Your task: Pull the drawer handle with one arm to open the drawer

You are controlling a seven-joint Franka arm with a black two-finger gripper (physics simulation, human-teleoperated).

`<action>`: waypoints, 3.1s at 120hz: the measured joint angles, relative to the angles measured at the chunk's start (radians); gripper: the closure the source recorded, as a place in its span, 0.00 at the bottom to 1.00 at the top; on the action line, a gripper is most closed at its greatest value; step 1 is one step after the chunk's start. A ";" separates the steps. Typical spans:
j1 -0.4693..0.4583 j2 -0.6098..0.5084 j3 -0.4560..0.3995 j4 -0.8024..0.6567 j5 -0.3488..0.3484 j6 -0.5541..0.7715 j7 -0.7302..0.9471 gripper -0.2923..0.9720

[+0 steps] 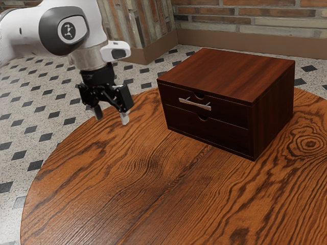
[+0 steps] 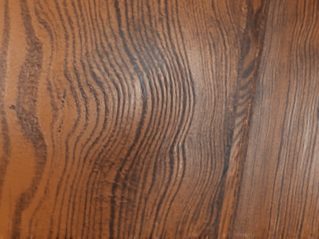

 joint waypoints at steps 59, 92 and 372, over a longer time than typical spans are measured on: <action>-0.036 -0.113 -0.042 0.115 -0.108 0.048 0.429 0.23; -0.035 0.035 -0.047 0.114 -0.021 0.177 0.852 0.23; -0.053 0.320 -0.062 0.113 -0.115 0.619 1.731 0.37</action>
